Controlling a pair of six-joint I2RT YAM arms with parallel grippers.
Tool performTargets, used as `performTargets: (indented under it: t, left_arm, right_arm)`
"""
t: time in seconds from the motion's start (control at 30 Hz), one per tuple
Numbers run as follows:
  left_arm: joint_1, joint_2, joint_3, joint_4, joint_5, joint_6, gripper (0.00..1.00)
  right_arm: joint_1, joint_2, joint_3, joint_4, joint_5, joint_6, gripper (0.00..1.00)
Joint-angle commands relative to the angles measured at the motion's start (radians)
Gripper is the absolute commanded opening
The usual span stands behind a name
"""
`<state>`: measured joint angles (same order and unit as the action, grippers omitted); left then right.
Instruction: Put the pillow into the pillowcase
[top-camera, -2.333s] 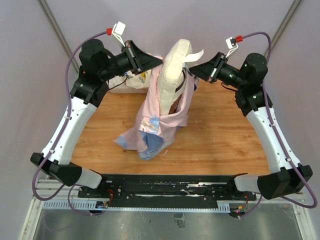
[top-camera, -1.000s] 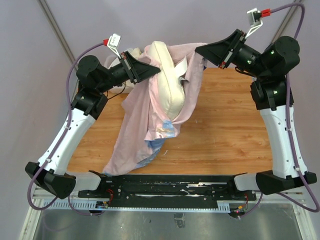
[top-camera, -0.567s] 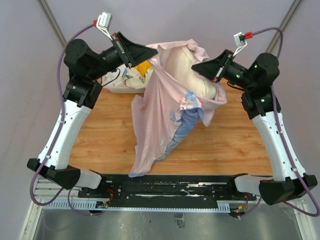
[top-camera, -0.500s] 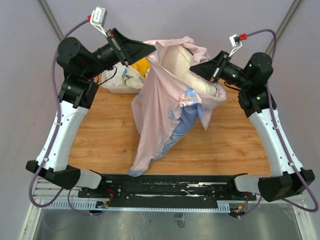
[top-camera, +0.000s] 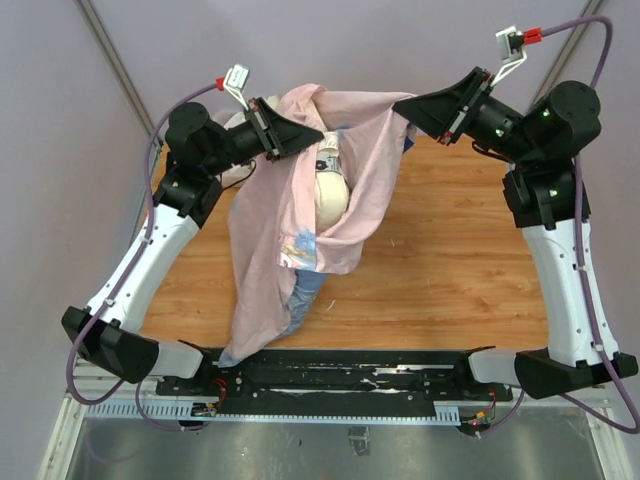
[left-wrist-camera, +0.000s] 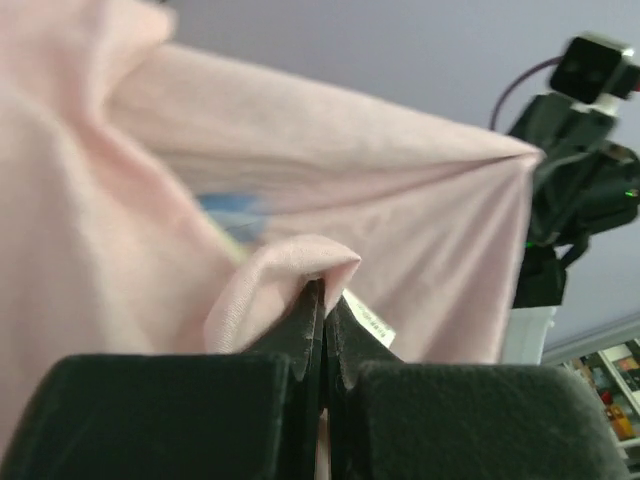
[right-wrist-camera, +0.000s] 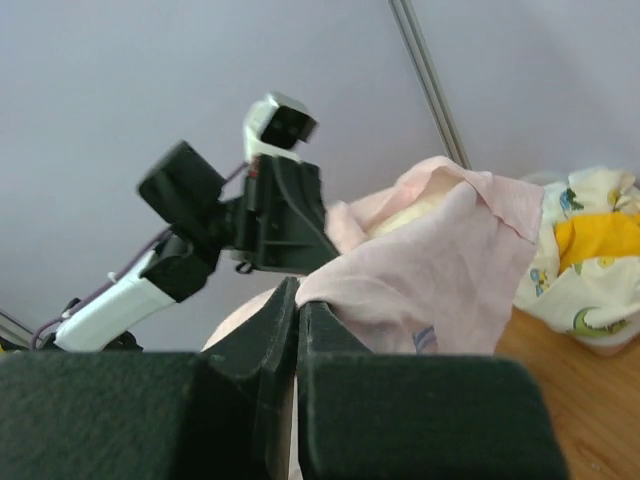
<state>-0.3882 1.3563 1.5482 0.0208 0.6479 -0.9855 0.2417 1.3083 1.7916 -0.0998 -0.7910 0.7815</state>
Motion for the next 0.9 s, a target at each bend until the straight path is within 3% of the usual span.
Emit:
performTargets:
  t: [0.0,0.17,0.37,0.53,0.6,0.87]
  left_arm:
    - [0.005,-0.029,-0.083,0.119,-0.004,-0.004,0.00]
    - [0.015,-0.015,-0.070,0.144,0.028,-0.050,0.00]
    - [0.066,0.016,0.201,0.113,0.054,-0.100,0.00]
    - [0.087,0.046,0.348,0.097,0.069,-0.103,0.00]
    - [0.090,0.038,0.307,0.085,0.066,-0.084,0.00]
    - [0.094,-0.051,-0.090,0.255,0.075,-0.159,0.00]
  right_arm:
    - [-0.016,-0.058,0.069,0.092,-0.003,-0.009,0.01]
    - [-0.015,-0.060,0.006,0.061,0.013,-0.036,0.01]
    - [-0.015,-0.052,-0.105,0.100,0.015,-0.029,0.01]
    - [-0.016,-0.010,-0.054,0.136,-0.011,0.023,0.01]
    - [-0.015,-0.002,0.020,0.143,-0.020,0.033,0.01]
    - [-0.015,-0.008,0.254,0.137,-0.021,0.037,0.01]
